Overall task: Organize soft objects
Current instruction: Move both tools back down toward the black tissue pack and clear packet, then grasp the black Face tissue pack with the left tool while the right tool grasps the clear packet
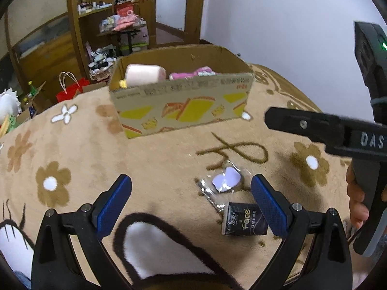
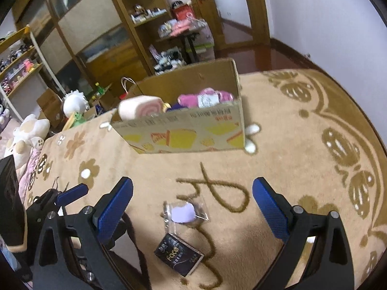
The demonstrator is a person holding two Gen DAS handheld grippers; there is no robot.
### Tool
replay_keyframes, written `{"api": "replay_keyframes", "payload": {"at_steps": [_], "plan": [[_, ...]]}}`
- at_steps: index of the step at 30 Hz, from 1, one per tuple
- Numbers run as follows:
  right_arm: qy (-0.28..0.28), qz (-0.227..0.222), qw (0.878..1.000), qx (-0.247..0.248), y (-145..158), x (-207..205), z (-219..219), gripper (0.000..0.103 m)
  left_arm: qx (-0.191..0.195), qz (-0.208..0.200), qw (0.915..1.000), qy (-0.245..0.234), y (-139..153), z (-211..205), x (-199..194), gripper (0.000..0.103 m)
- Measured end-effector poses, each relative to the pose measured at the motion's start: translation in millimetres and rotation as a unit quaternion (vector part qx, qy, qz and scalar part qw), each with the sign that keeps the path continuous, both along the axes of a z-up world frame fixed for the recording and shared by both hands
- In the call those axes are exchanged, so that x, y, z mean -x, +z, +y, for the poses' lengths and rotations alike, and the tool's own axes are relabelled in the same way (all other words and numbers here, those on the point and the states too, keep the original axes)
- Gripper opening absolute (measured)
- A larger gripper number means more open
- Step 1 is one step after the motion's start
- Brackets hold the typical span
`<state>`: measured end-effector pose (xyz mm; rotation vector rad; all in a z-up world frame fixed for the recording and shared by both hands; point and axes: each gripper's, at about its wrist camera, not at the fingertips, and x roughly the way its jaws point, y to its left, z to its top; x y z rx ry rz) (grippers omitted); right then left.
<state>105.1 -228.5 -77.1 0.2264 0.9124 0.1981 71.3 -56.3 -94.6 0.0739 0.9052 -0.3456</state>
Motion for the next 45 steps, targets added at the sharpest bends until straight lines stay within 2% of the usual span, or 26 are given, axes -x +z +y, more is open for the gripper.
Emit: {"api": "replay_keyframes", "payload": {"at_steps": [11, 17, 24, 27, 30, 32, 33, 37, 40, 45], "plan": [[-0.010, 0.071, 0.997, -0.003, -34, -18, -14, 0.103, 0.032, 0.050, 0.9961, -0.066, -27, -28, 2, 0.098], [0.001, 0.092, 0.996, 0.001, -46, -23, -14, 0.103, 0.014, 0.079, 0.9933, -0.083, -46, -44, 2, 0.098], [0.022, 0.133, 0.991, 0.017, -68, -21, -7, 0.103, 0.031, 0.124, 0.9861, -0.106, -67, -56, 0, 0.098], [0.033, 0.147, 0.988, 0.026, -74, -20, -3, 0.103, 0.020, 0.131, 0.9851, -0.110, -73, -61, 0, 0.098], [0.035, 0.154, 0.987, 0.035, -79, -19, 0, 0.102, -0.007, 0.128, 0.9858, -0.108, -78, -65, 1, 0.098], [0.036, 0.162, 0.985, 0.044, -83, -19, 3, 0.098, -0.024, 0.126, 0.9866, -0.101, -81, -66, -1, 0.095], [0.037, 0.167, 0.984, 0.046, -85, -20, 4, 0.095, -0.024, 0.130, 0.9863, -0.098, -83, -65, -2, 0.089], [0.048, 0.180, 0.982, 0.036, -93, -20, 7, 0.091, -0.003, 0.155, 0.9850, -0.076, -87, -57, -12, 0.075], [0.063, 0.178, 0.981, 0.034, -94, -21, 15, 0.080, 0.006, 0.164, 0.9844, -0.062, -87, -49, -18, 0.065], [0.085, 0.177, 0.980, 0.021, -99, -25, 28, 0.068, 0.010, 0.173, 0.9839, -0.046, -88, -41, -24, 0.063]]}}
